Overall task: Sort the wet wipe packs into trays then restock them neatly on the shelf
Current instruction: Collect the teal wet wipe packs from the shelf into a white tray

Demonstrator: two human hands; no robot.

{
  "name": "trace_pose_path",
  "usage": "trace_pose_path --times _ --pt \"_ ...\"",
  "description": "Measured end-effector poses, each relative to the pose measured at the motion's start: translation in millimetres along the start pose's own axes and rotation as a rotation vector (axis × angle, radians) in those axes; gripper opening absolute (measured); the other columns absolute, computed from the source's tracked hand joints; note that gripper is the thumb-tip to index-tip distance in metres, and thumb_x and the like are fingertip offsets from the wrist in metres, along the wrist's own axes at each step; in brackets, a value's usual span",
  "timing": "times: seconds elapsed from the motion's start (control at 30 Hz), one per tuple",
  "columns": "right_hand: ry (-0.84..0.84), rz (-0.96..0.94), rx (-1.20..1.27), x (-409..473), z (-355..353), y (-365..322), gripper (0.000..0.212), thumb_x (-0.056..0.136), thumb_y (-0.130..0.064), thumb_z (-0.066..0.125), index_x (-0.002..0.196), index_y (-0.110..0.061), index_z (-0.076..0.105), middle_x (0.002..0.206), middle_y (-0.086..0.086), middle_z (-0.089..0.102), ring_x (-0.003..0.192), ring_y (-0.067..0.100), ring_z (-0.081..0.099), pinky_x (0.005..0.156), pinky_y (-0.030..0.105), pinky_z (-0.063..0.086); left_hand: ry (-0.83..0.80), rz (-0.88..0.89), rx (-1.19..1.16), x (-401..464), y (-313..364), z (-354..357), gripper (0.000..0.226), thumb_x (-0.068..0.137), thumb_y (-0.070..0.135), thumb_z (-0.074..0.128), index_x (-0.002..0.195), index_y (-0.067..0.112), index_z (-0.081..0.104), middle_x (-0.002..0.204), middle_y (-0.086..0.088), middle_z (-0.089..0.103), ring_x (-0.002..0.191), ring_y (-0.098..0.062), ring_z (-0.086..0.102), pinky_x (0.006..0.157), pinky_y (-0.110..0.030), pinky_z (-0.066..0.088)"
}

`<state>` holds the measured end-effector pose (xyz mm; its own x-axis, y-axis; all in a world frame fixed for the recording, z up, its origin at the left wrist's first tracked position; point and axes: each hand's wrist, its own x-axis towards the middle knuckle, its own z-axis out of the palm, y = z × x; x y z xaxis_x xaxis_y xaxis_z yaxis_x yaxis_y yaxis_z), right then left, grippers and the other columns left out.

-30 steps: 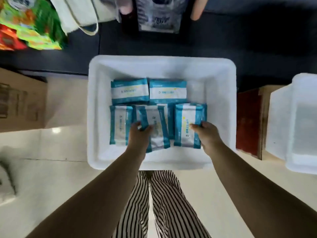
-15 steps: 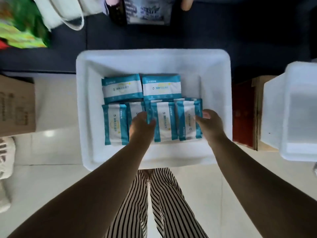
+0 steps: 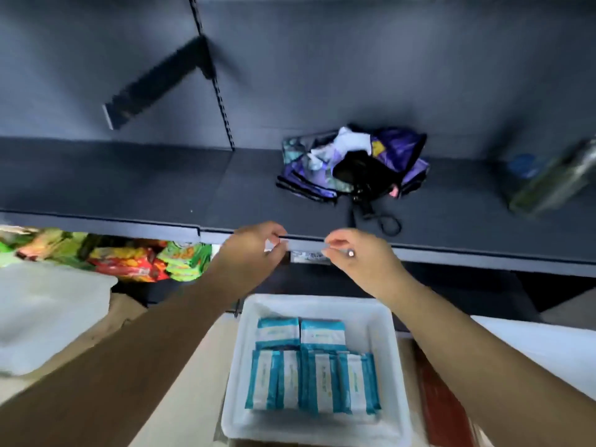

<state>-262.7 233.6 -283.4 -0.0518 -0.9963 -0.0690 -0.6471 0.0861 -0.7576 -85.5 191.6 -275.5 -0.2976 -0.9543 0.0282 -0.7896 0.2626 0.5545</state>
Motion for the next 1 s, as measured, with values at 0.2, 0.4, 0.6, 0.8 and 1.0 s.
trace_pose_path --times 0.2,0.4,0.6,0.8,1.0 --pt "0.142 -0.265 -0.154 19 -99 -120 0.018 0.086 -0.027 0.064 0.100 -0.015 0.067 0.094 -0.004 0.067 0.096 0.014 0.061 0.088 0.024 0.042 0.270 0.264 0.083 13 54 -133 0.027 0.090 0.032 0.058 0.107 0.012 0.064 0.100 0.004 0.066 0.103 -0.018 0.056 0.079 -0.016 0.032" --pt "0.279 -0.387 -0.239 43 -158 -213 0.008 0.084 -0.033 0.065 0.087 -0.027 0.061 0.082 -0.012 0.059 0.082 0.004 0.053 0.071 0.017 0.036 0.451 0.343 0.078 36 84 -234 0.020 0.092 0.029 0.054 0.103 0.015 0.064 0.092 0.008 0.062 0.086 -0.013 0.053 0.069 -0.015 0.030" --pt "0.413 -0.318 -0.247 108 -176 -257 0.009 0.085 -0.034 0.064 0.084 -0.025 0.062 0.073 -0.016 0.054 0.071 0.000 0.049 0.061 0.011 0.036 0.505 0.389 0.059 103 64 -292 0.023 0.091 0.030 0.055 0.102 0.013 0.065 0.087 0.009 0.057 0.084 -0.007 0.049 0.068 -0.014 0.029" --pt "0.431 -0.154 -0.348 197 -172 -283 0.024 0.087 -0.035 0.061 0.101 -0.016 0.068 0.099 -0.002 0.063 0.096 0.014 0.055 0.072 0.020 0.033 0.346 0.322 0.073 187 14 -325 0.024 0.090 0.038 0.054 0.099 0.018 0.063 0.088 0.005 0.060 0.083 -0.013 0.051 0.069 -0.020 0.030" --pt "0.395 -0.150 -0.409 277 -177 -313 0.031 0.086 -0.029 0.064 0.111 -0.011 0.064 0.119 0.005 0.063 0.113 0.022 0.055 0.097 0.028 0.038 0.252 0.365 0.095 245 -19 -348 0.023 0.090 0.037 0.054 0.099 0.018 0.065 0.092 0.006 0.061 0.086 -0.012 0.053 0.068 -0.018 0.030"
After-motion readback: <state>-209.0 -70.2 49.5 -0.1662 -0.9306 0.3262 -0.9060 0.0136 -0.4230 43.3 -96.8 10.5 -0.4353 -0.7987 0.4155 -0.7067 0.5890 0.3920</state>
